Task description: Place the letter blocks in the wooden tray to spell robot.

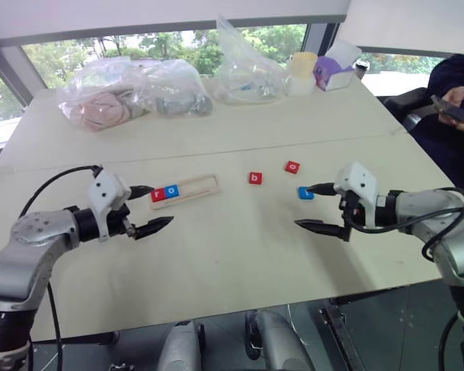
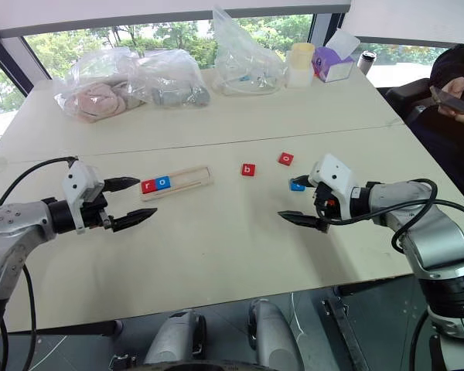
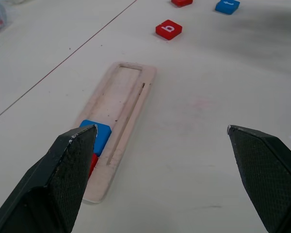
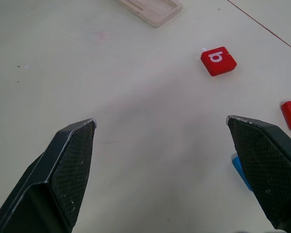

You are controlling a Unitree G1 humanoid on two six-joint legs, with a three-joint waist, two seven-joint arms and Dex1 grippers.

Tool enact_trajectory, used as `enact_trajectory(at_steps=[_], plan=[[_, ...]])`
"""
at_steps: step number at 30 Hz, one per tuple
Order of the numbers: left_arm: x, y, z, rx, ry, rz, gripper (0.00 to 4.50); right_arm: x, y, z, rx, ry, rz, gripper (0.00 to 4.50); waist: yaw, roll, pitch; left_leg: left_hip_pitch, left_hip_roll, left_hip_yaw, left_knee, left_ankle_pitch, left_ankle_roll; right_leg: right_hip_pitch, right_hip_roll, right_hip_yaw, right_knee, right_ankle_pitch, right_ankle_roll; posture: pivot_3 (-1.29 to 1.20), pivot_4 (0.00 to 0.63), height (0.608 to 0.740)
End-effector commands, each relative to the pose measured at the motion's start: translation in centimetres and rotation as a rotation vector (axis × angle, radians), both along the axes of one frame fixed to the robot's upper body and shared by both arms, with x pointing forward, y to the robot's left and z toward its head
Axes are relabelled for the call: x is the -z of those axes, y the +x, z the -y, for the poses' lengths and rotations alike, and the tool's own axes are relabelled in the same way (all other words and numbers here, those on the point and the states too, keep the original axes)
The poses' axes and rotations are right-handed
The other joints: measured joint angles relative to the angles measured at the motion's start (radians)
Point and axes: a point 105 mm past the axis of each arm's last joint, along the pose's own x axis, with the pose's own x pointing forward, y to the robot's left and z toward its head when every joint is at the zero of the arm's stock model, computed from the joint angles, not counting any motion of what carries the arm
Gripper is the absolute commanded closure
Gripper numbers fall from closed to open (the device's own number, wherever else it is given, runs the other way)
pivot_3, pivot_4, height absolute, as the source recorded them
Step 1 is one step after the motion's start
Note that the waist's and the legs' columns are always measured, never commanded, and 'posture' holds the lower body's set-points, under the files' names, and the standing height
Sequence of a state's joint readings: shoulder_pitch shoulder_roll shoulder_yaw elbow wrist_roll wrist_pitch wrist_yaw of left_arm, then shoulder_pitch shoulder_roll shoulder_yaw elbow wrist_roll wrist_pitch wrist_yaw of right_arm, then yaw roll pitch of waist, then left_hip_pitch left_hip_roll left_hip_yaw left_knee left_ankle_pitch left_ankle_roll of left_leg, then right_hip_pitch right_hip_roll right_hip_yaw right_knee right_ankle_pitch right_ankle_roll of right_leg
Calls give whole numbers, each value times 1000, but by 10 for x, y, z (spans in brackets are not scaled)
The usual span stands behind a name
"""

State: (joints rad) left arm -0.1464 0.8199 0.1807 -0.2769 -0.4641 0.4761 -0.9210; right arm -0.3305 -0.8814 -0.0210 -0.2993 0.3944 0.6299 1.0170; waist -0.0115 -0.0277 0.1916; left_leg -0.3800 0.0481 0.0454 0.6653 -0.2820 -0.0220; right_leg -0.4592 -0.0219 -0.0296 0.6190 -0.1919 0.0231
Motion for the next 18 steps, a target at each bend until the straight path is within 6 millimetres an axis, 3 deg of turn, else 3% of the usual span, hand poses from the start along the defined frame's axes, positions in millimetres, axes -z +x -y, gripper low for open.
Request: enact_trajectory(at_steps=[1,10,18], plan=[[-15,1,-3,5,15,60,0,-12,2,-3,-12,4,56,59,0,0,0,0,0,0,0,0,0,0,0,0,0,0,0,0,150,740],[-23,8,-4,6,6,57,0,-11,3,-5,-4,5,65,59,0,0,0,0,0,0,0,0,0,0,0,0,0,0,0,0,150,740],[-24,29,-20,18,44,61,0,-9,4,-11,-12,10,69,59,1,0,0,0,0,0,0,0,0,0,0,0,1,0,0,0,150,740]])
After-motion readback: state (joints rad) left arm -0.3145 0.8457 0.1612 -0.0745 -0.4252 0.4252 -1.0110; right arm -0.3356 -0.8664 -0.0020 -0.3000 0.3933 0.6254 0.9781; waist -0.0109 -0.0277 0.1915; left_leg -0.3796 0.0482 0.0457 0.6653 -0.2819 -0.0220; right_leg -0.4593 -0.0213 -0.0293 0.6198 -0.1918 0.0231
